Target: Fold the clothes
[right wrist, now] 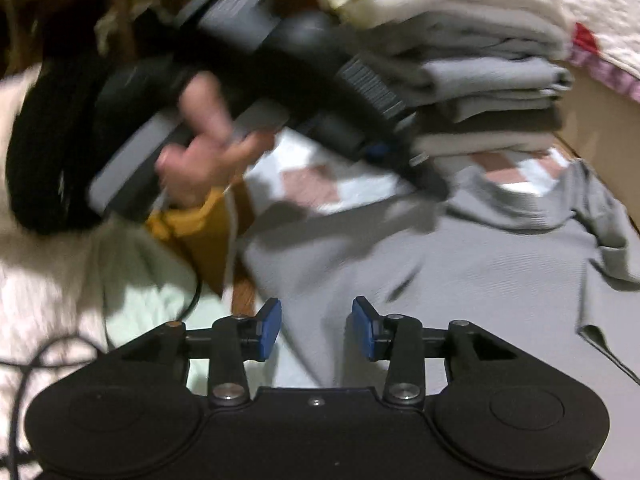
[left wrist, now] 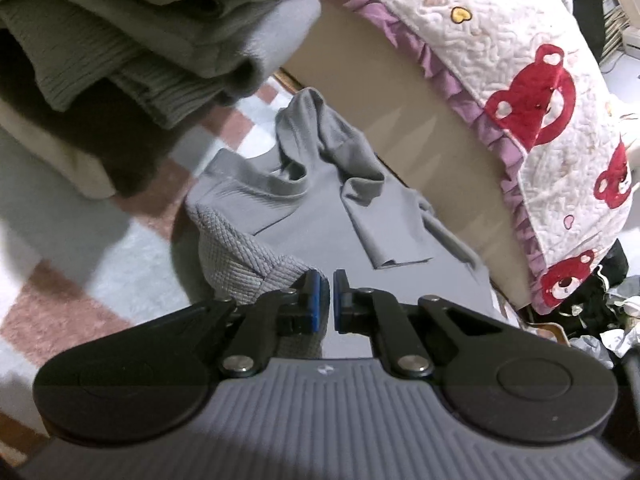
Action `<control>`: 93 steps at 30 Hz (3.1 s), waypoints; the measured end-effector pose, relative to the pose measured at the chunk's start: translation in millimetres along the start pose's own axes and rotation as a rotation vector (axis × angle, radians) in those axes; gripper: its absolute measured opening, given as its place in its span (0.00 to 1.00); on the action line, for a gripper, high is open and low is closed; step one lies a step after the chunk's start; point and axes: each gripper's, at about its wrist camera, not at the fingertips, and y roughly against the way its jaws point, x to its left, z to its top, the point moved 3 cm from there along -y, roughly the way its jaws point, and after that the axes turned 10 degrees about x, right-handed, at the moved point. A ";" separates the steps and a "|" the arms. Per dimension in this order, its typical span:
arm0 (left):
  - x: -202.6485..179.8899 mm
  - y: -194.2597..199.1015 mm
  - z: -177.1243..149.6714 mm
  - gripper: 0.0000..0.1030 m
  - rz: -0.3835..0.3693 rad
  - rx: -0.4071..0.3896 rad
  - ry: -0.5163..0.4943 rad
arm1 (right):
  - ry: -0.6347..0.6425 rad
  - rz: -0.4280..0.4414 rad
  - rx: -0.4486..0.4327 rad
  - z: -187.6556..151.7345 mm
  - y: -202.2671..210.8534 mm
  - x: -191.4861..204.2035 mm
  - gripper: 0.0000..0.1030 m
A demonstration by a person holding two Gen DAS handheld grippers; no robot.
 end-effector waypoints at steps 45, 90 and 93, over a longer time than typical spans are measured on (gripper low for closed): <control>-79.8 -62.1 -54.0 0.22 0.199 0.124 -0.418 | -0.505 0.057 -0.058 -94.5 41.6 -94.3 0.47; -49.6 -97.6 17.4 0.56 0.243 0.154 -0.426 | -0.891 0.178 -0.175 -93.0 3.9 -186.0 0.52; -30.1 -91.7 17.9 0.48 0.120 0.178 -0.323 | -0.985 0.322 -0.255 -99.4 -0.1 -182.4 0.31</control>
